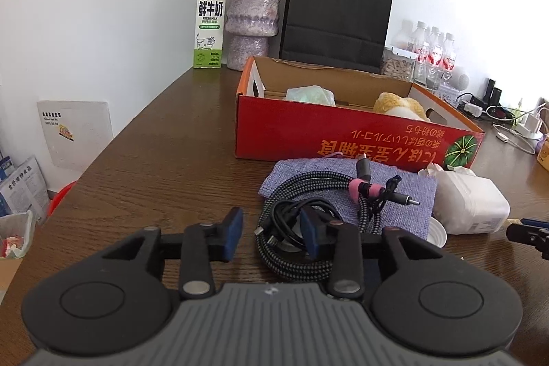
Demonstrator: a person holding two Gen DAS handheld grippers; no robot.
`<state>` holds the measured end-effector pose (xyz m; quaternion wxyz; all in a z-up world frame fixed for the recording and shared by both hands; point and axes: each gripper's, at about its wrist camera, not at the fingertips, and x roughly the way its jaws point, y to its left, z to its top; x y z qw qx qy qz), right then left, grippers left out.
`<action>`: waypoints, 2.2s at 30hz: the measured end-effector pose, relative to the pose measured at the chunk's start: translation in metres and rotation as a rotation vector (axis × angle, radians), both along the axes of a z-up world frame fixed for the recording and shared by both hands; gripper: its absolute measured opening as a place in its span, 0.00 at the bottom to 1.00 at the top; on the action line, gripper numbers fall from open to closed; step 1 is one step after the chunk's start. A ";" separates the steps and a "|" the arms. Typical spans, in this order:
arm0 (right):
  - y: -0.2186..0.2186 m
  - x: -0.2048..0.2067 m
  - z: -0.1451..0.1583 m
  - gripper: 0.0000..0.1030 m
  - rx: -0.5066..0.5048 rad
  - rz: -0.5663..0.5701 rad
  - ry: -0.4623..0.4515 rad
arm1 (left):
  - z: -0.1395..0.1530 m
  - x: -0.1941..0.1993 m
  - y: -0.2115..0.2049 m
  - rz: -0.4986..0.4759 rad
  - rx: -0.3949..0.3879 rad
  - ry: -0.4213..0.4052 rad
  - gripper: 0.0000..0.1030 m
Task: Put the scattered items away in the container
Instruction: 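Carry the beige block and black cable over the box with both grippers, then open both grippers to release the block and cable into the box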
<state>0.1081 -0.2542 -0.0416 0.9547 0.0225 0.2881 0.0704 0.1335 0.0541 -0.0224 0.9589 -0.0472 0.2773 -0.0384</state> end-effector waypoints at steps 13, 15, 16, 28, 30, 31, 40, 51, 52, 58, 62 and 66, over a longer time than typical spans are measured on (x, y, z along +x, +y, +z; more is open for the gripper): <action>0.000 -0.005 0.009 0.29 0.007 0.000 -0.035 | 0.020 -0.022 -0.003 -0.033 0.017 -0.125 0.14; -0.001 -0.005 0.011 0.29 0.007 -0.001 -0.045 | 0.025 -0.023 -0.004 -0.035 0.016 -0.136 0.14; 0.000 -0.006 0.013 0.29 0.007 -0.002 -0.050 | 0.027 -0.023 -0.005 -0.035 0.016 -0.143 0.14; 0.024 0.029 0.069 0.29 0.022 0.051 -0.234 | 0.068 0.014 -0.029 -0.017 -0.002 -0.265 0.14; 0.033 0.044 0.078 0.29 0.039 0.065 -0.262 | 0.075 0.029 -0.037 -0.011 -0.006 -0.285 0.14; 0.038 0.053 0.083 0.29 0.046 0.072 -0.270 | 0.079 0.037 -0.041 -0.010 -0.008 -0.296 0.14; 0.082 0.149 0.084 0.29 0.105 0.065 -0.256 | 0.071 0.128 -0.053 0.057 -0.009 -0.304 0.14; 0.092 0.164 0.050 0.29 0.049 0.069 -0.181 | 0.050 0.136 -0.054 0.033 0.035 -0.230 0.09; 0.092 0.164 0.050 0.29 0.048 0.068 -0.180 | 0.050 0.136 -0.055 0.031 0.039 -0.230 0.09; 0.090 0.159 0.049 0.51 0.044 0.061 -0.179 | 0.053 0.128 -0.055 0.081 0.062 -0.245 0.80; 0.088 0.148 0.054 1.00 0.021 0.042 -0.230 | 0.064 0.114 -0.053 0.135 0.087 -0.312 1.00; 0.086 0.141 0.062 1.00 0.018 0.021 -0.258 | 0.067 0.109 -0.049 0.157 0.061 -0.307 1.00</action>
